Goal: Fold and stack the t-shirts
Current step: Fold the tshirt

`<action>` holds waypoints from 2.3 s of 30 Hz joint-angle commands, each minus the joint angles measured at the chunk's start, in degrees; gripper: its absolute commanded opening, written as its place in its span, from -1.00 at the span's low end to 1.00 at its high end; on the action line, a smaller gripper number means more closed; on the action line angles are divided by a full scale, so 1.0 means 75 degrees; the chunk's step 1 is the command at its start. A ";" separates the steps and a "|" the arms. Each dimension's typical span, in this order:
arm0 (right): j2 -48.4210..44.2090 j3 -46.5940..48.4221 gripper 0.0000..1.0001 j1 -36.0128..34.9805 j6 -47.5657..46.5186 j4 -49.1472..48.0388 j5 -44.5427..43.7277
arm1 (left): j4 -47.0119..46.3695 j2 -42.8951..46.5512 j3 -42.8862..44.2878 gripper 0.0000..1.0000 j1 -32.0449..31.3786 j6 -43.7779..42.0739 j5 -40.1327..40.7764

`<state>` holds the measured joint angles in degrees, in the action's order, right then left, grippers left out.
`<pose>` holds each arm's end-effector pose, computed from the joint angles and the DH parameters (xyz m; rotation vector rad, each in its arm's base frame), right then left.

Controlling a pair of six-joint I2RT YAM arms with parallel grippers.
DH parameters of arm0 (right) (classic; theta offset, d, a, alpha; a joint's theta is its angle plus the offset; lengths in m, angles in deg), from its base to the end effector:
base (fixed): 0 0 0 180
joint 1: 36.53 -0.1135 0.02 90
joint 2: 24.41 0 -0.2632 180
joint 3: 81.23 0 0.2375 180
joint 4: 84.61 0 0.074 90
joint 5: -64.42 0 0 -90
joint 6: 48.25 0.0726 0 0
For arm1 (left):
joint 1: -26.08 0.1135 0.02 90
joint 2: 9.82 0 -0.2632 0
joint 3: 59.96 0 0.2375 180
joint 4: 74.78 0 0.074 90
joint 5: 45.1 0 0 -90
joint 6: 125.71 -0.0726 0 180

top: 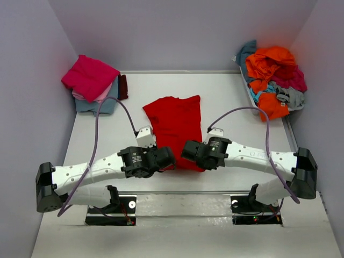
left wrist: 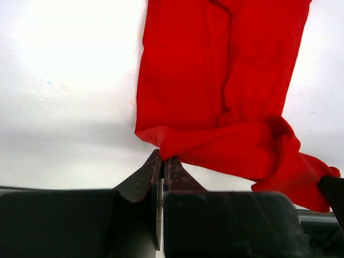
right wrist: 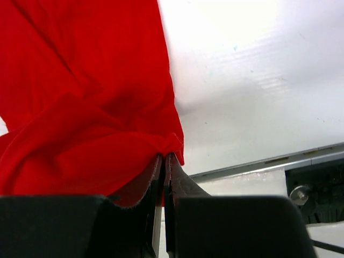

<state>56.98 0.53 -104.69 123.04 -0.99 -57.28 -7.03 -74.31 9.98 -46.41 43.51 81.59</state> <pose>0.1225 0.2031 0.2404 0.3376 2.5557 -0.0462 0.1029 -0.1820 0.2565 -0.3346 2.3695 -0.3769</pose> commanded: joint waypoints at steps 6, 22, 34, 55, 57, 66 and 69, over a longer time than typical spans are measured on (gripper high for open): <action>0.0491 0.0658 -0.84 0.1026 -0.1944 -0.0819 -0.0121 | -0.1643 -0.0342 -0.0050 -0.89 0.1343 -0.2581 -0.0074; 0.1816 0.1958 -0.84 0.2407 -0.3889 -0.2004 0.0266 | -0.3156 -0.1596 -0.0015 -0.89 0.2668 -0.4210 -0.0731; 0.2730 0.2662 -0.84 0.3052 -0.4546 -0.2414 0.0594 | -0.3860 -0.2603 0.0477 -0.89 0.3664 -0.5136 -0.0989; 0.3902 0.3751 -0.84 0.3733 -0.5144 -0.2625 0.0875 | -0.4364 -0.4490 0.1929 -0.89 0.4614 -0.5816 -0.1528; 0.3984 0.3846 -0.84 0.3733 -0.5214 -0.2636 0.0887 | -0.4341 -0.4631 0.2140 -0.89 0.4614 -0.5828 -0.1540; 0.4570 0.4443 -0.84 0.3955 -0.5449 -0.2672 0.1051 | -0.4177 -0.5229 0.2809 -0.89 0.4755 -0.5852 -0.1528; 0.4722 0.4490 -0.84 0.4026 -0.5484 -0.2695 0.1110 | -0.4153 -0.5265 0.2902 -0.89 0.4825 -0.5863 -0.1528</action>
<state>91.07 31.22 -75.10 83.48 -19.57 -49.52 -38.81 -113.93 28.65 -11.26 0.52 69.06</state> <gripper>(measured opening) 0.086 0.091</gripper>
